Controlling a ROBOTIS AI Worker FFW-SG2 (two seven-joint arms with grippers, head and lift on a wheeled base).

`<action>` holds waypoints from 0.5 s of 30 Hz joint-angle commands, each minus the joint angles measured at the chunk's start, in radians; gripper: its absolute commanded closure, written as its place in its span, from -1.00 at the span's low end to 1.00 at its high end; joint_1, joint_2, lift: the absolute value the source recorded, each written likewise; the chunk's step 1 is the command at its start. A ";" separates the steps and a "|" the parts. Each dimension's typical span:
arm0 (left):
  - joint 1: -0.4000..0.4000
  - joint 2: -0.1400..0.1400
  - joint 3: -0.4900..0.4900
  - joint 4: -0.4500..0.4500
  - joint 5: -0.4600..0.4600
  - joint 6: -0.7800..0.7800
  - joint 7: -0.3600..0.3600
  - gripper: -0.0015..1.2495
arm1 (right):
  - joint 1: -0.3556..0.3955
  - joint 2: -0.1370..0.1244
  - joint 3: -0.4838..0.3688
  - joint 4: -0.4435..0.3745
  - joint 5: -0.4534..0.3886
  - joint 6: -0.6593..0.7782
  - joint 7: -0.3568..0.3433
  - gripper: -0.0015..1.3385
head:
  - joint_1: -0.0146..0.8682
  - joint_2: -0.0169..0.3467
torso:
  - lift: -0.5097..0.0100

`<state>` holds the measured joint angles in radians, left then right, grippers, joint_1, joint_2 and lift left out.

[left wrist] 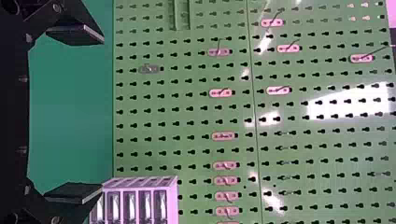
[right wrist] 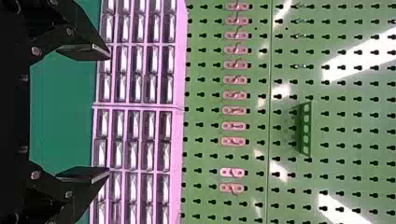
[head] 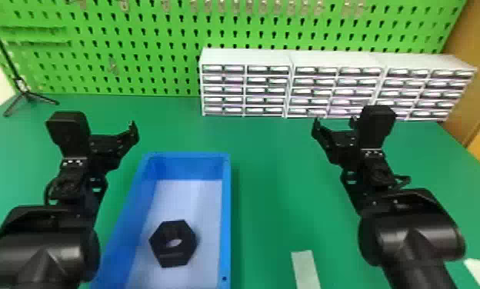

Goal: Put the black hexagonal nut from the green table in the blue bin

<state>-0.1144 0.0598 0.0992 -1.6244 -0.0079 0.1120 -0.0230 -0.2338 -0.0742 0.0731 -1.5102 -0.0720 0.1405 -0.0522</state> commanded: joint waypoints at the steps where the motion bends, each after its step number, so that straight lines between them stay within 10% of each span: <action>1: 0.004 0.000 -0.001 0.000 0.003 0.000 0.001 -0.74 | 0.005 0.001 -0.001 0.001 0.011 -0.010 -0.003 -0.41 | 0.58 -0.76 | 0.59; 15: 0.012 0.000 -0.009 0.000 0.013 0.000 0.009 -0.74 | 0.014 0.001 -0.001 0.001 0.024 -0.019 -0.005 -0.41 | 0.58 -0.76 | 0.59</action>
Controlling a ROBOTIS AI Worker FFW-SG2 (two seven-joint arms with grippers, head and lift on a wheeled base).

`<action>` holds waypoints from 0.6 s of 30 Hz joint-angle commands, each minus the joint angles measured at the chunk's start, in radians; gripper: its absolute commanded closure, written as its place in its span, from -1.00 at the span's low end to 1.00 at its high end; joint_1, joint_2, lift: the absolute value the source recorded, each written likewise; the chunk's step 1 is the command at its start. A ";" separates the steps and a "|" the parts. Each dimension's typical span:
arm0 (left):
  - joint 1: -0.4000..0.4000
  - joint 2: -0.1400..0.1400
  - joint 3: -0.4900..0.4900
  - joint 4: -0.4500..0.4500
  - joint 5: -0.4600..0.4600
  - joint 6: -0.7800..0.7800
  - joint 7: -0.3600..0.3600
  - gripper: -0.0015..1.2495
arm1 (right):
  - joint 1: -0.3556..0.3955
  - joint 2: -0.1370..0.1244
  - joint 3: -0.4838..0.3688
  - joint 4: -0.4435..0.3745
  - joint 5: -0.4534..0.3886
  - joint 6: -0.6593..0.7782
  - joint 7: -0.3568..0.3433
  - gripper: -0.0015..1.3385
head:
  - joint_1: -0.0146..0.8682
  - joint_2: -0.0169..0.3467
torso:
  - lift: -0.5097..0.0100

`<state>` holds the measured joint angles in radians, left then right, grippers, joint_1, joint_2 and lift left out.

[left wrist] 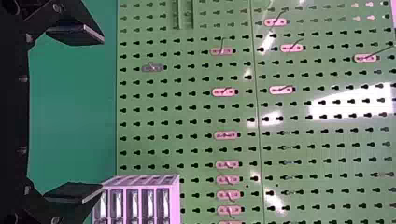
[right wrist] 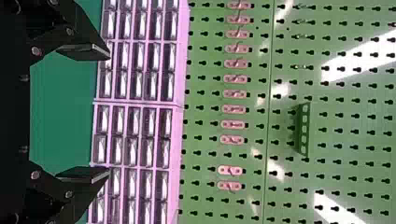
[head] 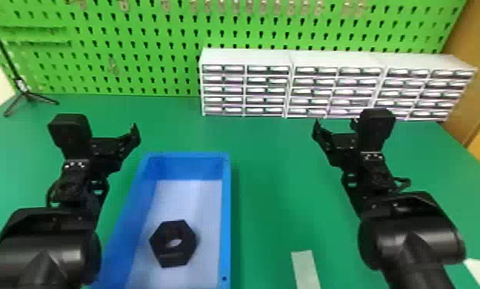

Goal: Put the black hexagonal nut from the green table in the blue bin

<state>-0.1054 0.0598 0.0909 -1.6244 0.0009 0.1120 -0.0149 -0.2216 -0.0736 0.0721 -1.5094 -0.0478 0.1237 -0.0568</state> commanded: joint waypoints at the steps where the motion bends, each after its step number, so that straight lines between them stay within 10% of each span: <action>1: 0.003 0.000 0.000 0.000 0.004 0.000 0.001 -0.74 | 0.002 0.000 0.000 0.000 0.000 -0.004 0.000 -0.41 | 0.58 -0.76 | 0.59; 18: -0.011 -0.002 -0.010 0.000 0.007 -0.003 0.010 -0.73 | -0.004 -0.008 -0.003 0.000 0.003 -0.009 0.000 -0.41 | 0.58 -0.76 | 0.59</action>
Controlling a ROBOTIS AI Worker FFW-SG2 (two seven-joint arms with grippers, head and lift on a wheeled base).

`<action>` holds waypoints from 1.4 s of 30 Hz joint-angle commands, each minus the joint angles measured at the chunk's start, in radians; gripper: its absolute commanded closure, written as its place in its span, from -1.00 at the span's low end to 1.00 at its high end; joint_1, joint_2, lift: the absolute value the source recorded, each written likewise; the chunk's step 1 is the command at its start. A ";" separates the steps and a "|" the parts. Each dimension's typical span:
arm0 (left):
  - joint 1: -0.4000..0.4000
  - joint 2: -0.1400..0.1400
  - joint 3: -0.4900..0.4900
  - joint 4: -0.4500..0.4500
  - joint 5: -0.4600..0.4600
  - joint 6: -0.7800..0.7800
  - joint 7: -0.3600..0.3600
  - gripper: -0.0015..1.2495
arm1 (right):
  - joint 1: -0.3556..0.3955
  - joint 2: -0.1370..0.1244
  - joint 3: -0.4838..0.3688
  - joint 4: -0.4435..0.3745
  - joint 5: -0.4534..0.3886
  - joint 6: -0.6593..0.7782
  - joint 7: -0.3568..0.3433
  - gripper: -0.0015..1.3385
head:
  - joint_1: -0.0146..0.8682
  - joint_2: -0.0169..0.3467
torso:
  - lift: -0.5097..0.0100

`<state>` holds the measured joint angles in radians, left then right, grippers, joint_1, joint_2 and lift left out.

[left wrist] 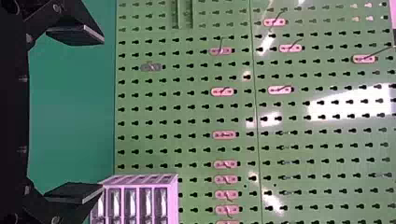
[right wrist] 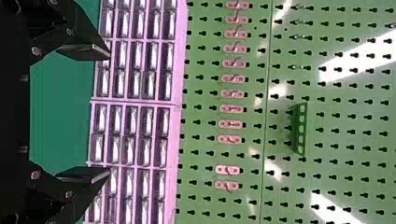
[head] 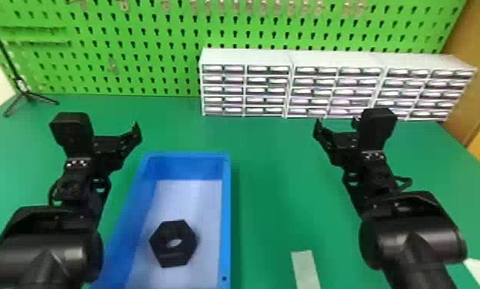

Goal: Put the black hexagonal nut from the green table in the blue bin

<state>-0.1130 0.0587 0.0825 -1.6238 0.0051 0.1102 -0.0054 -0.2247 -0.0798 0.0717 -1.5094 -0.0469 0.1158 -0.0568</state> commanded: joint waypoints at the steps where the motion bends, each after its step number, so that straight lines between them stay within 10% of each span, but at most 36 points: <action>1: -0.004 0.000 -0.001 0.001 0.004 -0.004 0.001 -0.73 | -0.001 -0.001 -0.004 0.000 0.004 -0.001 0.000 -0.41 | 0.58 -0.76 | 0.59; 42: 0.012 0.000 0.003 0.015 0.055 -0.015 0.013 -0.73 | 0.010 -0.001 0.007 0.000 0.009 0.025 0.000 -0.41 | 0.58 -0.76 | 0.59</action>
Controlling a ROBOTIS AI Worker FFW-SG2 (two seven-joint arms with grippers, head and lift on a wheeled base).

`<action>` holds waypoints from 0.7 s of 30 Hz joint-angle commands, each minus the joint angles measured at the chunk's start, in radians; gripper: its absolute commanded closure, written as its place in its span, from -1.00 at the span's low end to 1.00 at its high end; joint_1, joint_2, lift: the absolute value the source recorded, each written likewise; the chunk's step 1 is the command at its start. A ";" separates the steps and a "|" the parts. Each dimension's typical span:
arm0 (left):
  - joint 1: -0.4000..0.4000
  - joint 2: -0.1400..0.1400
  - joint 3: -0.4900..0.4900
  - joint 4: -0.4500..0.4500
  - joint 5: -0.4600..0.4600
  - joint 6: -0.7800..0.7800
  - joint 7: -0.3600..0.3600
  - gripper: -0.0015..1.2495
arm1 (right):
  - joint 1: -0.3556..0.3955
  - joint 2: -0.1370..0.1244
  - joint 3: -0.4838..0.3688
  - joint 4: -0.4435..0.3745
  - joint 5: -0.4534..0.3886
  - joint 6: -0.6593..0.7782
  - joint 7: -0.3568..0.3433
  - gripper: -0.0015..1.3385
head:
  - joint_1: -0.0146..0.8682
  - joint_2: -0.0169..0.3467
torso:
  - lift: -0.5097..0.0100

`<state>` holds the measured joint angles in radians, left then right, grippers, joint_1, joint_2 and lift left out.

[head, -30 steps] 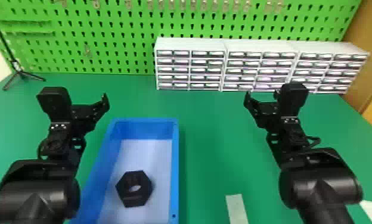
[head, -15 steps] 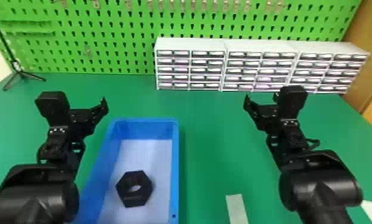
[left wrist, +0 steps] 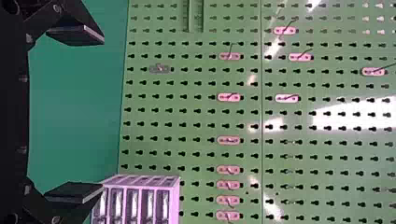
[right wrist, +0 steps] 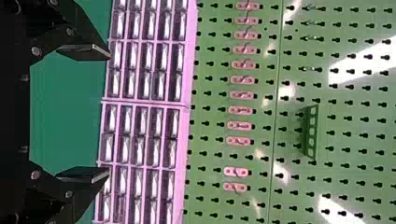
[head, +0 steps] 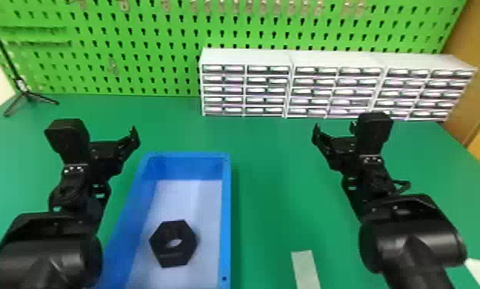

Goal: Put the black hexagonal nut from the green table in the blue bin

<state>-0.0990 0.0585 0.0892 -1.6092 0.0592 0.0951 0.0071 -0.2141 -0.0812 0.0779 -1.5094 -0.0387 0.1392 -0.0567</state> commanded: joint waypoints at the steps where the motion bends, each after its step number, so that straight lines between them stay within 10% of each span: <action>1: -0.002 0.000 -0.003 0.000 0.001 0.000 0.002 -0.73 | -0.002 0.000 0.000 0.000 0.000 0.002 0.000 -0.41 | 0.58 -0.76 | 0.59; 21: -0.002 0.000 -0.009 0.000 0.008 0.000 0.008 -0.73 | 0.002 -0.003 0.006 -0.003 -0.007 0.022 0.002 -0.41 | 0.58 -0.76 | 0.59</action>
<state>-0.1007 0.0583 0.0814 -1.6091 0.0669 0.0951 0.0137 -0.2127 -0.0844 0.0844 -1.5104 -0.0455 0.1602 -0.0556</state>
